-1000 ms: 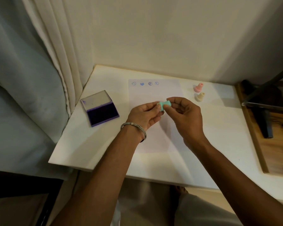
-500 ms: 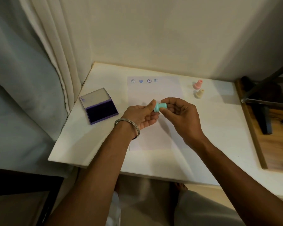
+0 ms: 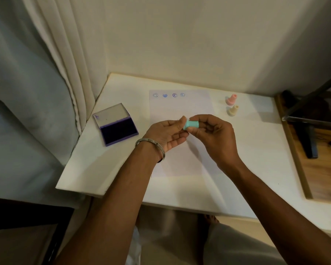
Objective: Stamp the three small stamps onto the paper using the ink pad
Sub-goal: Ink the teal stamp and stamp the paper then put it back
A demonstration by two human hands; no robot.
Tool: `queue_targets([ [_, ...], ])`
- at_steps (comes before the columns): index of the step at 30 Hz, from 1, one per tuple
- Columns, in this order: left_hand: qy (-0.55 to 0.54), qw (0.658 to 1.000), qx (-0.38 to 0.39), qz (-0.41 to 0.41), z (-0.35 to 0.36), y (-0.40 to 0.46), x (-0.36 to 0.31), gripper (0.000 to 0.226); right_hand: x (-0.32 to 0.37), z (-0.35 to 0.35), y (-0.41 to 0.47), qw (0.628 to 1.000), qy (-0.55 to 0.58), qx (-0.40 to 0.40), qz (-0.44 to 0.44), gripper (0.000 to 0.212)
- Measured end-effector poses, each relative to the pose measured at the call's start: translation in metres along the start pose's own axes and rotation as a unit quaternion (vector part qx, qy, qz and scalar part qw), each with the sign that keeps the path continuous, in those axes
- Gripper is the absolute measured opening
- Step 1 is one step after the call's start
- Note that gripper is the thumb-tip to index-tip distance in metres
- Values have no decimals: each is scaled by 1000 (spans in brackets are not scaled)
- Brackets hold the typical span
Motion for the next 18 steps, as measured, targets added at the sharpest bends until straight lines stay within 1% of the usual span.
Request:
queue_targets([
  [3,4,999,4,41,0,-3,0,11,1,0,-1,999,-36,-17,-14,25],
  [6,32,997,2,66,0,-5,-1,8,0,2,-1,998,-59,-23,-19,25],
  [9,43,997,-1,59,1,-5,-1,7,-2,2,-1,996,-85,-18,-19,24],
  [12,32,999,4,42,4,-4,-1,8,-2,-2,0,996,-80,-25,-12,23],
  [15,-7,1000,9,12,6,-3,-1,18,-1,-11,2,998,-57,-32,4,22],
  [18,-10,1000,-8,-3,7,-3,-2,24,-5,-25,7,997,-54,-43,38,27],
])
Point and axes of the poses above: each hand's wrist, its own y-axis towards the middle knuckle, its own z-axis out of the palm, x = y × z, the point moved 2 cm from there along y, towards the middle knuckle, and after that the axes turned 4 degrees about -z, right-handed, at the moved point
